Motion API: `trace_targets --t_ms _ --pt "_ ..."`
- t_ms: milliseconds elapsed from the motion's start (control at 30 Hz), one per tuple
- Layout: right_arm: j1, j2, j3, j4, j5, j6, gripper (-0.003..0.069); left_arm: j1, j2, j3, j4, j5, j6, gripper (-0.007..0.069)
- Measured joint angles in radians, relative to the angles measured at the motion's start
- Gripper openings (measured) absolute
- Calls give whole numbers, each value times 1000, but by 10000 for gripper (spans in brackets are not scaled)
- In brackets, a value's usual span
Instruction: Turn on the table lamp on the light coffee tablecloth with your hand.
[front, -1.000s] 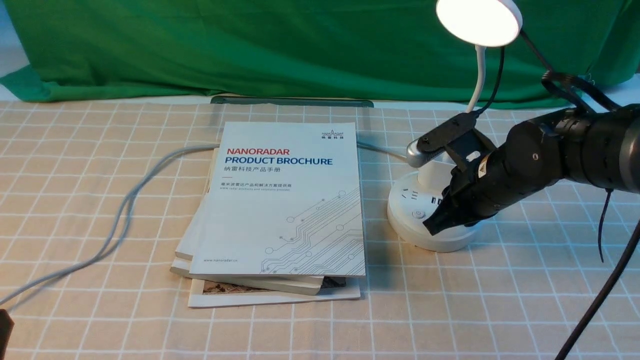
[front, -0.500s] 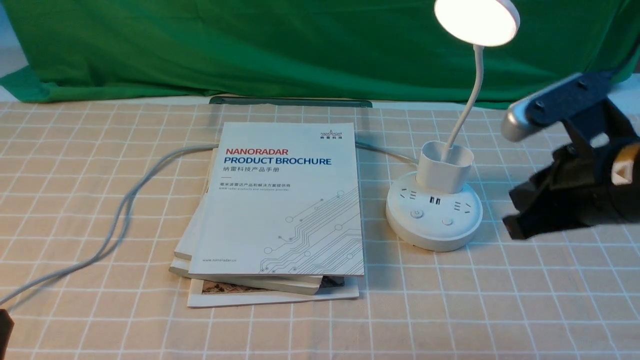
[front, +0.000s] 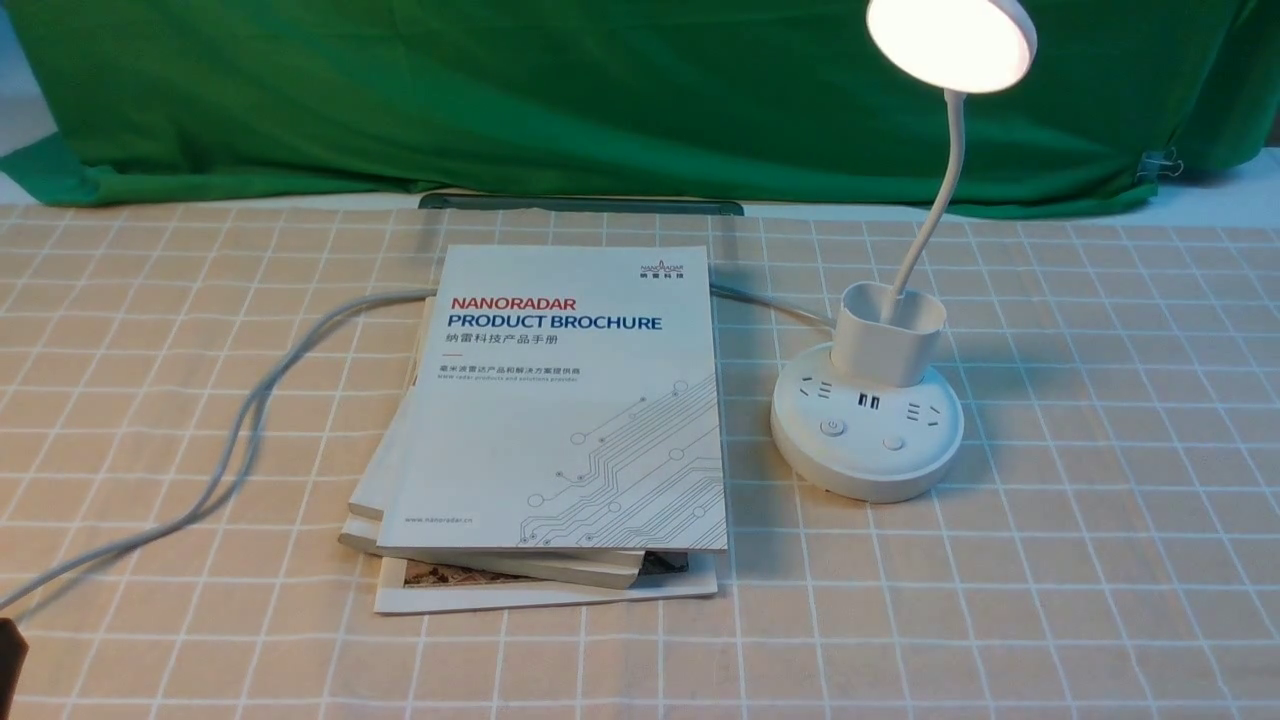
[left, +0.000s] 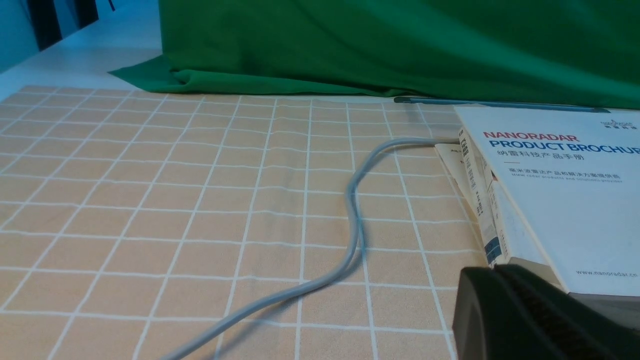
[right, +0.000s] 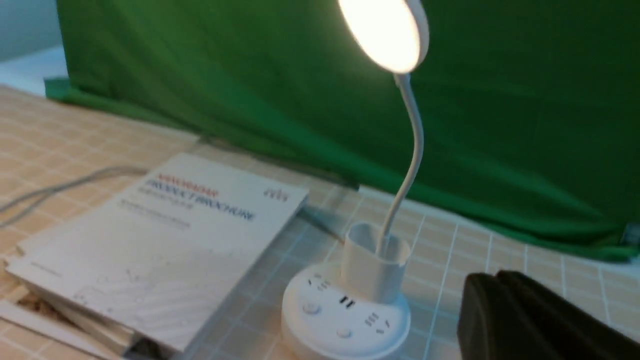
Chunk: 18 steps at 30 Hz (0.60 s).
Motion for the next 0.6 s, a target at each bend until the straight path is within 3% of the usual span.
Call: trace_targets --t_ms 167,467,600 --pt "0 -105 87 0 -35 -16 68 0 0 0 0 0 0 21" --pt "-10 -163 377 0 -400 -4 97 0 0 0 0 0 0 21" --pt "-141 -190 467 0 -441 34 113 0 0 0 0 0 0 21"
